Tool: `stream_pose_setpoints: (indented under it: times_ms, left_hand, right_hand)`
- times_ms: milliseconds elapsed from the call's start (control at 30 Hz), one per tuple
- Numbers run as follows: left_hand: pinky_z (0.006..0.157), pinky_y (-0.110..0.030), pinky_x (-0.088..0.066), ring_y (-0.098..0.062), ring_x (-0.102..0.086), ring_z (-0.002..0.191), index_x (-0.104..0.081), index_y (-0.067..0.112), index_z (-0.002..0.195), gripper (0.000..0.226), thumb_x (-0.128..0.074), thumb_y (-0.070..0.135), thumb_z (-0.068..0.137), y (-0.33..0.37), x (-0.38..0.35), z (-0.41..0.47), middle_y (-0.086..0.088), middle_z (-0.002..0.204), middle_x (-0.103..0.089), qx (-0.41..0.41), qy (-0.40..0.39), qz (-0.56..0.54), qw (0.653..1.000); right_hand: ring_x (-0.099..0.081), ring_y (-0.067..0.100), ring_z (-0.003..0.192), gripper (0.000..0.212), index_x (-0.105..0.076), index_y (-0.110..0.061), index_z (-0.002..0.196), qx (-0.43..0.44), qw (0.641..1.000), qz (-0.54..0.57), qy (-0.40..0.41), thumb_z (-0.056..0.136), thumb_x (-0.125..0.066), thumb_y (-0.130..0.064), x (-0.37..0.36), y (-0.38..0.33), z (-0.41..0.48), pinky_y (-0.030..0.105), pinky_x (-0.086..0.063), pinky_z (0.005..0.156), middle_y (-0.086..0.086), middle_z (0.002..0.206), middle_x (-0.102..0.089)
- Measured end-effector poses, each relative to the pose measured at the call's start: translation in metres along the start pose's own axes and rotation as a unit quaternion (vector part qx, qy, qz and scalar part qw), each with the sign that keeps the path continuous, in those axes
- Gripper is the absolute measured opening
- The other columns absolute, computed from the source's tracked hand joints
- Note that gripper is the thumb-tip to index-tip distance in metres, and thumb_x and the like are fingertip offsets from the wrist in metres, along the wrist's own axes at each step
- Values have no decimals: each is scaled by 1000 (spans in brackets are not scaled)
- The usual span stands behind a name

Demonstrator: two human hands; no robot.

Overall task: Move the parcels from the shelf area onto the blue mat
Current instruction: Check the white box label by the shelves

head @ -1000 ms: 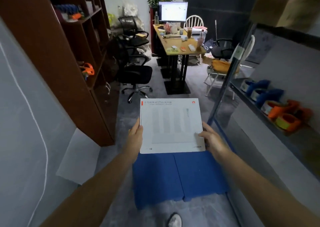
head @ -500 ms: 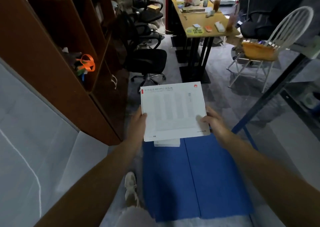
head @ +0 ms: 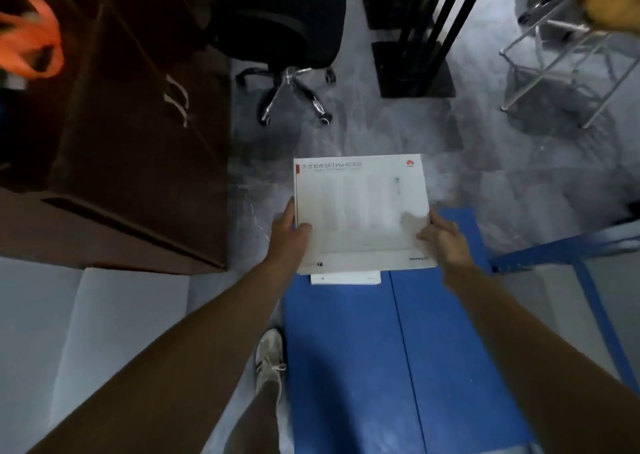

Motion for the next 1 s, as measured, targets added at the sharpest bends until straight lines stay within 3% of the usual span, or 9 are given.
stream_pose_setpoints:
  times_ms: [167,233,333,500,600,667,800,867,1000]
  left_hand:
    - [93,-31,-51,-15,-58,108,-40,36,146,74,-52,-8,88,-129,-30,91,0,131,-57,66,-23,3,998]
    - [102,-41,-48,-20,-57,114,-42,35,145,71,-59,-6,89,-175,-43,118,2,125,-58,79,-38,13,996]
    - [101,-38,-48,-14,-59,107,-47,38,141,68,-60,-6,90,-229,-66,156,12,113,-61,100,-50,11,994]
    - [83,-19,-48,-7,-58,97,-43,41,143,70,-56,-3,91,-275,-87,211,20,104,-58,87,-62,50,993]
    - [60,-1,-40,4,-52,86,-38,42,146,70,-55,0,92,-289,-89,230,22,107,-55,88,-67,74,991]
    - [59,-2,-39,4,-52,86,-35,41,148,71,-54,1,92,-299,-90,233,16,120,-55,102,-71,81,989]
    - [87,-26,-42,-13,-50,115,-26,41,152,83,-52,-6,88,-308,-94,226,6,140,-50,139,-109,89,980]
    - [94,-29,-42,-15,-50,119,-25,39,152,82,-52,-5,89,-299,-93,227,6,140,-51,140,-121,100,978]
    - [75,-22,-44,-16,-55,108,-41,23,146,60,-49,-1,92,-262,-89,206,3,133,-56,110,-105,126,980]
  right_hand:
    - [-62,11,90,49,-71,-42,81,-53,998,-30,-6,75,-50,2,-36,97,101,30,-51,82,-16,95,-69]
    - [-63,1,79,50,-72,-42,83,-66,997,-39,-3,73,-49,2,-46,137,130,20,-50,66,-23,83,-70]
    - [-61,-8,68,49,-69,-38,87,-70,997,-32,5,73,-48,3,-62,190,165,10,-46,51,-26,76,-67]
    - [-56,7,82,47,-68,-27,98,-82,996,-35,-5,71,-48,6,-84,248,213,22,-42,65,-12,93,-65]
    - [-54,14,97,58,-66,-27,112,-89,995,-27,-23,71,-46,9,-95,271,228,24,-41,74,-9,105,-65]
    - [-52,16,107,65,-61,-28,123,-96,995,-29,-29,72,-45,9,-101,280,232,23,-43,78,-6,120,-62]
    - [-52,20,111,61,-60,-28,122,-102,993,-42,-49,74,-45,8,-110,285,227,29,-44,91,-3,122,-61]
    - [-49,18,118,67,-55,-31,132,-106,993,-36,-32,77,-48,6,-109,281,223,32,-41,100,-7,129,-56]
    - [-40,15,136,69,-43,-26,145,-99,994,-17,-31,83,-49,5,-108,252,206,29,-33,105,-5,149,-42]
Point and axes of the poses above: each hand's wrist, its own z-axis towards the middle knuckle, its own x-axis out of the back of the hand, y = z × x, the point moved 7 cm from there along z, towards the middle knuckle
